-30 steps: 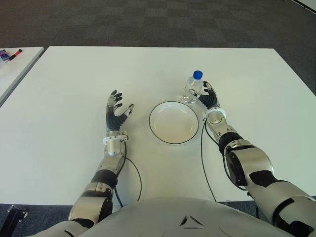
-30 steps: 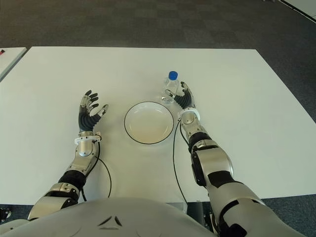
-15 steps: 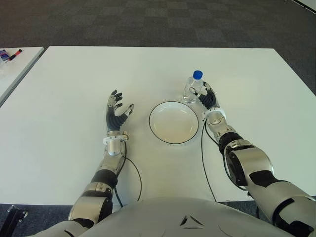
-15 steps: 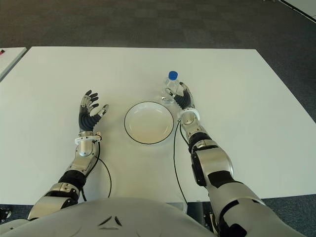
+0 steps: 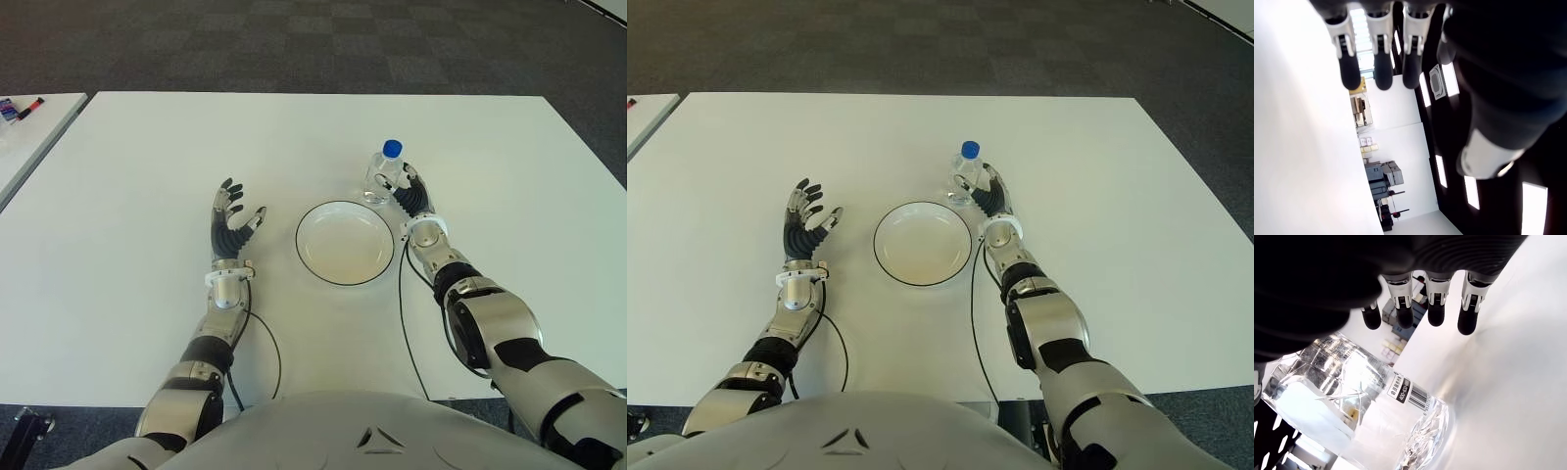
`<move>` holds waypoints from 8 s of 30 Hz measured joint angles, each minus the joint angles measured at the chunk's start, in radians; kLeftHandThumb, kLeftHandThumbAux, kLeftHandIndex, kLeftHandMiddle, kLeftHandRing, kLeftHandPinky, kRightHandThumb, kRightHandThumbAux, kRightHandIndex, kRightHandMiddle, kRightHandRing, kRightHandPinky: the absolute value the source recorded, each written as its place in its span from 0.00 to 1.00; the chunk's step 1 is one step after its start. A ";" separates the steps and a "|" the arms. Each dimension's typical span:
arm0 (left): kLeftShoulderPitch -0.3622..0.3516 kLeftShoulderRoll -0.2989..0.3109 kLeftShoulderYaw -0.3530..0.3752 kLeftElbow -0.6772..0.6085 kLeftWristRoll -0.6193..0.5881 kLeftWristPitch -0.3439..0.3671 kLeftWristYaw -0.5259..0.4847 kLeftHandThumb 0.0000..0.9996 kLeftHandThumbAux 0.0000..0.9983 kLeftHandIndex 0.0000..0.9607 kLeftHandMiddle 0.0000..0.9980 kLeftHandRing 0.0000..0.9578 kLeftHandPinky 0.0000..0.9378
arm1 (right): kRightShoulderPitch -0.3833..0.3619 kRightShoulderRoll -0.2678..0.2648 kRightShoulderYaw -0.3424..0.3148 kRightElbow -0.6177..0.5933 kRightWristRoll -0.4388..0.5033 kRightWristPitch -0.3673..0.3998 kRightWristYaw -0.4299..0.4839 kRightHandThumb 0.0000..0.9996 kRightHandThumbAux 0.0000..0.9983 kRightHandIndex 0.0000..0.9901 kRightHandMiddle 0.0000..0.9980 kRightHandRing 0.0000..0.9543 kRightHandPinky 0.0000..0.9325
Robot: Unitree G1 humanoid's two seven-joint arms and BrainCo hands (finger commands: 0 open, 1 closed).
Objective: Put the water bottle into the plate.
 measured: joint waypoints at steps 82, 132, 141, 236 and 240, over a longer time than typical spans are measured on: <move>-0.004 0.001 -0.004 0.006 -0.014 0.000 -0.037 0.28 0.78 0.12 0.21 0.23 0.29 | -0.056 0.042 0.046 0.006 -0.022 -0.042 0.030 0.60 0.38 0.07 0.02 0.05 0.23; -0.004 0.001 -0.001 0.006 -0.014 -0.012 -0.024 0.28 0.79 0.13 0.20 0.23 0.28 | -0.053 0.057 0.027 -0.001 -0.006 -0.029 -0.045 0.72 0.71 0.43 0.39 0.39 0.41; -0.003 0.000 0.000 0.006 -0.025 -0.015 -0.029 0.27 0.79 0.13 0.21 0.23 0.28 | -0.049 0.057 0.009 -0.001 0.001 -0.034 -0.037 0.72 0.71 0.43 0.40 0.40 0.42; -0.008 -0.005 0.003 0.015 -0.052 -0.017 -0.054 0.27 0.77 0.12 0.22 0.25 0.31 | -0.031 0.025 0.011 -0.059 -0.036 -0.174 -0.220 0.84 0.68 0.39 0.54 0.63 0.63; -0.008 -0.005 0.003 0.015 -0.051 -0.017 -0.054 0.27 0.76 0.12 0.21 0.25 0.31 | -0.019 0.024 0.017 -0.090 -0.046 -0.196 -0.244 0.84 0.68 0.39 0.53 0.63 0.62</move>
